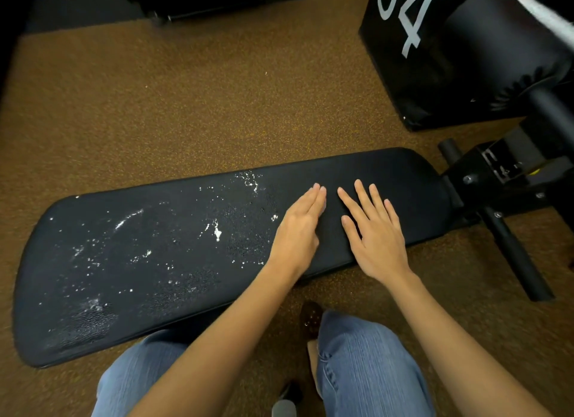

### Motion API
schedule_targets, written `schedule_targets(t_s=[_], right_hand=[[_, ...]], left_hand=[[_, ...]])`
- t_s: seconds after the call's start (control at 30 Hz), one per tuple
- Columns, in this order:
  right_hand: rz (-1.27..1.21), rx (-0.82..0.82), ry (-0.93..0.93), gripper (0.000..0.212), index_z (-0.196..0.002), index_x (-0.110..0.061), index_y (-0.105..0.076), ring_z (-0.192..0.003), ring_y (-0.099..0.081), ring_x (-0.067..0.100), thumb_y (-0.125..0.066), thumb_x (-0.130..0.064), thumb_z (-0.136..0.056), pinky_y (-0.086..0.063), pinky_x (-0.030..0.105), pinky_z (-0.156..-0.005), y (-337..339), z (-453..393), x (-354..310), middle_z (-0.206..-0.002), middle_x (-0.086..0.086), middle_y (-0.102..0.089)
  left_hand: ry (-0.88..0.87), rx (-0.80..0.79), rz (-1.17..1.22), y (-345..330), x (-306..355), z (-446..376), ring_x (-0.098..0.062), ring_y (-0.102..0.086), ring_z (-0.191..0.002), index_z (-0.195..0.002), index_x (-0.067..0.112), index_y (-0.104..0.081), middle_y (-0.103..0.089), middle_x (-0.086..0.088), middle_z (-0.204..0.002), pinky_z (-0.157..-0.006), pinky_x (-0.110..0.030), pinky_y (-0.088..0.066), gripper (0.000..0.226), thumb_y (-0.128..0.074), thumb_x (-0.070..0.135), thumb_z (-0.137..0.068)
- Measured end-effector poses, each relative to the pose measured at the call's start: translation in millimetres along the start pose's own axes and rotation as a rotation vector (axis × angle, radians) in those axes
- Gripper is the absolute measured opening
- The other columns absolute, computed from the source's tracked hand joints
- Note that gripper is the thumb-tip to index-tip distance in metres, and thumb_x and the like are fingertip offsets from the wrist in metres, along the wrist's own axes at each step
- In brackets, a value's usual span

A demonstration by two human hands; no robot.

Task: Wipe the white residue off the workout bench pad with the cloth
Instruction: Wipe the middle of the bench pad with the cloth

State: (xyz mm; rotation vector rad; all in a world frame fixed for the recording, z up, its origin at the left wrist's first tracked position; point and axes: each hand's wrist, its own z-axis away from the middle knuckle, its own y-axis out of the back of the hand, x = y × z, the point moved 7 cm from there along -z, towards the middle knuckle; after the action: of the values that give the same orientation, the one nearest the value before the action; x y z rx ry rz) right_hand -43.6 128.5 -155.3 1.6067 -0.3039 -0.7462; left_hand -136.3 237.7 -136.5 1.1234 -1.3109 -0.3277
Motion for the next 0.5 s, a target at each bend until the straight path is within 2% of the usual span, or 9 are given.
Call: schedule_targets(t_s=[0.1, 0.17, 0.23, 0.3, 0.4, 0.5], right_hand=[[-0.001, -0.002, 0.002, 0.052, -0.154, -0.039, -0.014, -0.151, 0.001, 0.014, -0.015, -0.046, -0.103, -0.006, 0.039, -0.122, -1, 0, -2, -0.164, -0.007, -0.007], [-0.005, 0.000, 0.002, 0.052, -0.154, -0.039, -0.014, -0.151, 0.001, 0.014, -0.015, -0.046, -0.103, -0.005, 0.038, -0.121, 0, 0, -2, -0.164, -0.007, -0.007], [-0.004, -0.004, 0.002, 0.052, -0.154, -0.039, -0.015, -0.151, 0.001, 0.014, -0.015, -0.047, -0.103, -0.005, 0.038, -0.121, 1, 0, -1, -0.164, -0.007, -0.007], [-0.005, -0.007, 0.003, 0.052, -0.154, -0.039, -0.015, -0.151, 0.001, 0.014, -0.015, -0.047, -0.103, -0.005, 0.038, -0.121, 1, 0, -1, -0.164, -0.007, -0.008], [-0.008, -0.007, -0.001, 0.052, -0.154, -0.039, -0.015, -0.151, 0.001, 0.015, -0.015, -0.047, -0.102, -0.005, 0.038, -0.122, 0, 0, -1, -0.164, -0.007, -0.008], [-0.004, -0.004, -0.004, 0.052, -0.154, -0.039, -0.015, -0.151, 0.000, 0.015, -0.016, -0.047, -0.103, -0.007, 0.039, -0.122, 0, 1, -1, -0.164, -0.007, -0.009]], left_hand=[[-0.041, 0.004, 0.148, -5, 7, 31, -0.019, -0.046, -0.129, -0.132, -0.006, -0.055, -0.051, -0.021, -0.140, -0.109, -0.005, -0.023, 0.053, -0.054, -0.017, -0.081], [-0.109, -0.029, 0.191, -2, 10, 59, -0.016, -0.051, -0.124, -0.126, -0.002, -0.062, -0.057, -0.015, -0.136, -0.104, -0.005, -0.030, 0.043, -0.055, -0.012, -0.085], [-0.183, -0.079, 0.143, 6, 6, 63, -0.017, -0.055, -0.120, -0.120, 0.004, -0.068, -0.063, -0.008, -0.130, -0.105, -0.009, -0.032, 0.036, -0.052, -0.005, -0.089], [-0.247, -0.075, 0.103, 15, -3, 45, -0.018, -0.057, -0.112, -0.112, 0.005, -0.072, -0.069, -0.006, -0.120, -0.102, -0.021, -0.038, 0.038, -0.043, 0.002, -0.087], [-0.140, 0.041, 0.100, 22, -20, 7, -0.017, -0.057, -0.103, -0.102, 0.007, -0.076, -0.072, -0.005, -0.109, -0.092, -0.040, -0.050, 0.039, -0.048, -0.007, -0.079], [-0.079, 0.105, 0.176, 14, -16, 27, -0.015, -0.056, -0.101, -0.100, 0.005, -0.076, -0.072, -0.006, -0.108, -0.086, -0.038, -0.051, 0.036, -0.061, -0.017, -0.077]])
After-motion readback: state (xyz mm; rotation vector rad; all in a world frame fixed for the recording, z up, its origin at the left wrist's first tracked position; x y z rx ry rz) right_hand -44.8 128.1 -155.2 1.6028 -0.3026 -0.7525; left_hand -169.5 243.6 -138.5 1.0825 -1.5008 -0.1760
